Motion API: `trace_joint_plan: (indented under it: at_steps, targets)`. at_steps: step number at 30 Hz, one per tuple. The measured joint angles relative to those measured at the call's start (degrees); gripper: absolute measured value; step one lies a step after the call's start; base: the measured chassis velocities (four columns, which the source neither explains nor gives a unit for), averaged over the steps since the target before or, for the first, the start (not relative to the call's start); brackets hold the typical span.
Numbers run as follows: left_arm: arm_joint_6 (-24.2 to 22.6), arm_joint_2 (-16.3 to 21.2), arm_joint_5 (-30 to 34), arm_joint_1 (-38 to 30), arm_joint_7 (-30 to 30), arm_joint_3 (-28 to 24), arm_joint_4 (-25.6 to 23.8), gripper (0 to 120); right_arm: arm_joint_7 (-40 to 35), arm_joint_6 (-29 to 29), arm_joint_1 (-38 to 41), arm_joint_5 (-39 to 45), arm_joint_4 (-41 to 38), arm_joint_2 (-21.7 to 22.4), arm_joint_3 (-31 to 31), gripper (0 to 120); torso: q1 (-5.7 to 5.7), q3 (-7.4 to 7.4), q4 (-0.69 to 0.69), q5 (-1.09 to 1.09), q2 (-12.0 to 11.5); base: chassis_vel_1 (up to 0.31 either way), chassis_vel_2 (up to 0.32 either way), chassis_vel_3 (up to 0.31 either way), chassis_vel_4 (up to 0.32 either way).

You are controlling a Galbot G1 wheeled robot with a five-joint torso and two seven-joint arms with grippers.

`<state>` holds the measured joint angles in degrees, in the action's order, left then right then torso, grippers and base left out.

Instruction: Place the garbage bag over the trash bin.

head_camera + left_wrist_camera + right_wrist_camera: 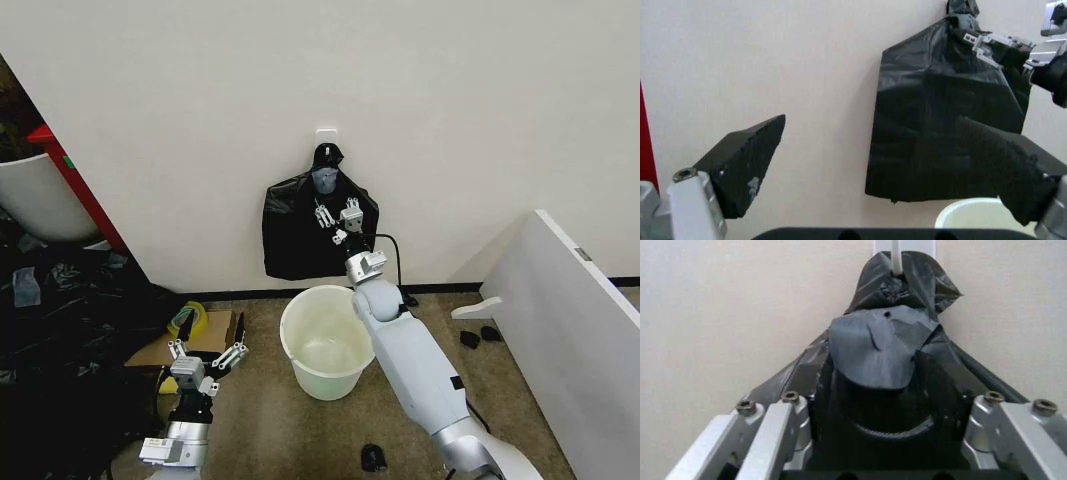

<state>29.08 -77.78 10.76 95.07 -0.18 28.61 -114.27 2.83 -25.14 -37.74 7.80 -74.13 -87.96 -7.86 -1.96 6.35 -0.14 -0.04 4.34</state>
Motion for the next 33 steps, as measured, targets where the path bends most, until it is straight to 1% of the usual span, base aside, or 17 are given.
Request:
trace_joint_plan:
  at_steps: [3, 4, 5, 8, 9, 10, 11, 12, 23, 28, 30, 31, 33]
  targets:
    - [0.2, 0.0, -0.1, -0.1, -0.2, -0.1, 0.3, 100, 0.0, -0.3, -0.2, -0.2, -0.4, -0.2, -0.2, 30, 0.00, 0.00, 0.00, 0.00, 0.0, 0.000, 0.000, 0.000, 0.000]
    - [0.3, 0.0, -0.1, -0.1, -0.3, -0.1, 0.4, 100, 0.0, -0.3, -0.2, -0.2, -0.5, -0.2, -0.3, 27, 0.00, 0.00, 0.00, 0.00, 0.0, 0.000, 0.000, 0.000, 0.000]
    - [0.3, 0.0, -0.1, -0.1, -0.3, -0.1, 0.4, 100, 0.0, -0.3, -0.2, -0.2, -0.5, -0.2, -0.3, 27, 0.00, 0.00, 0.00, 0.00, 0.0, 0.000, 0.000, 0.000, 0.000]
    - [0.4, 0.0, -0.4, -0.3, -0.6, -0.2, 0.7, 100, 0.0, -0.4, -0.4, -0.1, -0.9, -0.1, -0.5, 12, 0.00, 0.00, 0.00, 0.00, 0.0, 0.000, 0.000, 0.000, 0.000]
    - [0.5, 0.0, -0.5, -0.3, -0.6, -0.2, 0.7, 100, 0.0, -0.4, -0.5, 0.0, -0.9, -0.1, -0.5, 9, 0.00, 0.00, 0.00, 0.00, 0.0, 0.000, 0.000, 0.000, 0.000]
    - [0.5, 0.0, -0.5, -0.3, -0.6, -0.2, 0.7, 100, 0.0, -0.4, -0.5, 0.0, -0.9, -0.1, -0.5, 9, 0.00, 0.00, 0.00, 0.00, 0.0, 0.000, 0.000, 0.000, 0.000]
    - [0.6, 0.0, -0.8, -0.4, -0.6, -0.2, 0.9, 100, 0.0, -0.4, -0.5, 0.0, -1.0, 0.1, -0.6, 2, 0.00, 0.00, 0.00, 0.00, 0.0, 0.000, 0.000, 0.000, 0.000]
    - [0.6, 0.0, -0.9, -0.4, -0.6, -0.2, 1.0, 100, 0.0, -0.4, -0.5, 0.1, -1.0, 0.1, -0.7, 0, 0.00, 0.00, -0.01, 0.00, 0.0, 0.000, 0.000, 0.000, 0.000]
    - [1.0, -0.1, -1.2, -0.6, -0.8, -0.2, 1.4, 100, -0.6, -1.3, -2.8, 0.5, -3.6, 0.8, -0.8, 0, 0.01, 0.00, 0.00, 0.00, 0.0, 0.000, 0.000, 0.000, 0.000]
    - [1.2, 0.0, -1.2, -0.6, -0.9, -0.1, 1.4, 100, -0.6, -1.9, -7.7, 0.5, -7.6, 3.5, 1.0, 0, 0.01, -0.01, 0.00, 0.01, 0.0, 0.000, 0.000, 0.000, 0.000]
    - [1.4, 0.0, -1.2, -0.7, -0.9, -0.1, 1.5, 100, -0.5, -2.7, -12.1, -0.3, -10.5, 5.4, 1.7, 0, 0.01, 0.00, -0.02, 0.01, 0.0, 0.000, 0.000, 0.000, 0.000]
    - [1.4, 0.0, -1.2, -0.7, -0.9, -0.1, 1.5, 100, -0.5, -2.7, -12.1, -0.3, -10.5, 5.4, 1.7, 0, 0.01, 0.00, -0.02, 0.01, 0.0, 0.000, 0.000, 0.000, 0.000]
    - [1.6, 0.1, -1.2, -0.7, -1.0, -0.1, 1.6, 100, 0.0, -4.0, -16.0, -2.1, -12.9, 6.5, 1.4, 0, 0.01, -0.01, -0.01, 0.01, 0.0, 0.000, 0.000, 0.000, 0.000]
